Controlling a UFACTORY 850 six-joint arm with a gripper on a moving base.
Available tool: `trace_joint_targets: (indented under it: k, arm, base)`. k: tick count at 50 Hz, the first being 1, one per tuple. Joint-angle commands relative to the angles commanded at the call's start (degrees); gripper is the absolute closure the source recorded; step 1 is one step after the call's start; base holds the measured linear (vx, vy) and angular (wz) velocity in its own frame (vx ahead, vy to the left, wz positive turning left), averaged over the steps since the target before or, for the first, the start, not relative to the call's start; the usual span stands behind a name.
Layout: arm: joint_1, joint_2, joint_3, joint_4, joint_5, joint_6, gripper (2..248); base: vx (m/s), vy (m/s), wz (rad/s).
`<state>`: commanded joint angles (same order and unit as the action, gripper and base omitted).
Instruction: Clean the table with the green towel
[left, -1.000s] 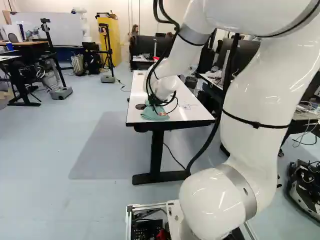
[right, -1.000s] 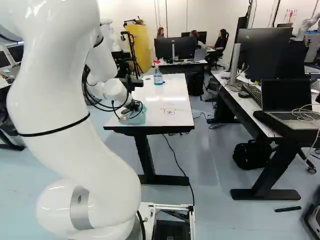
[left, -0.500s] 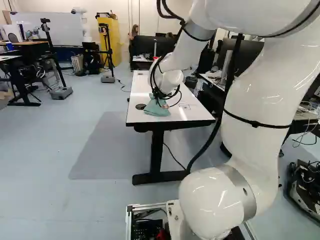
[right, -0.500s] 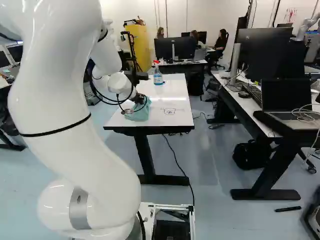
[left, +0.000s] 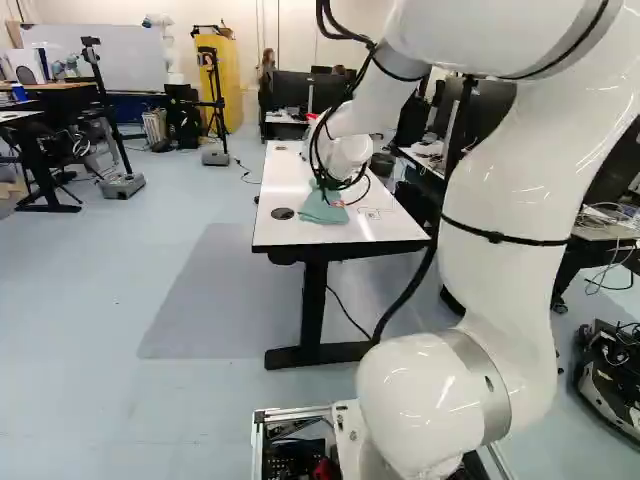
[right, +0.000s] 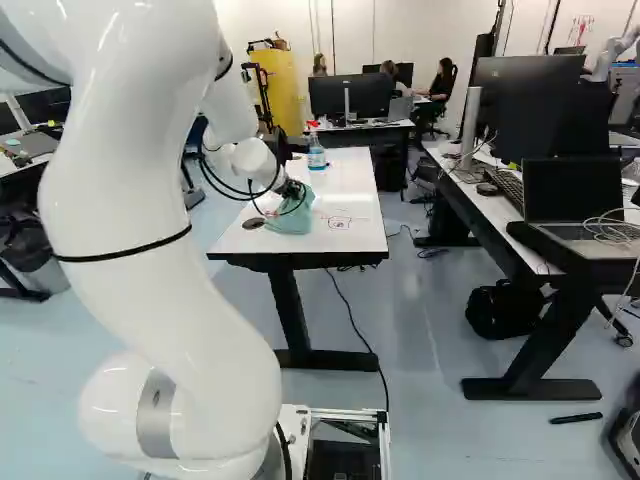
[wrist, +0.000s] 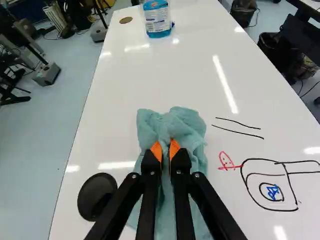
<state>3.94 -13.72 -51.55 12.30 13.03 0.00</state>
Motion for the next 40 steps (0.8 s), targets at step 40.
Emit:
trace_joint_targets:
  k: [40]
  arm:
    - [-4.91, -4.27, -4.89, 0.0, 0.0, 0.0, 212]
  base:
    - [0.0, 0.0, 0.0]
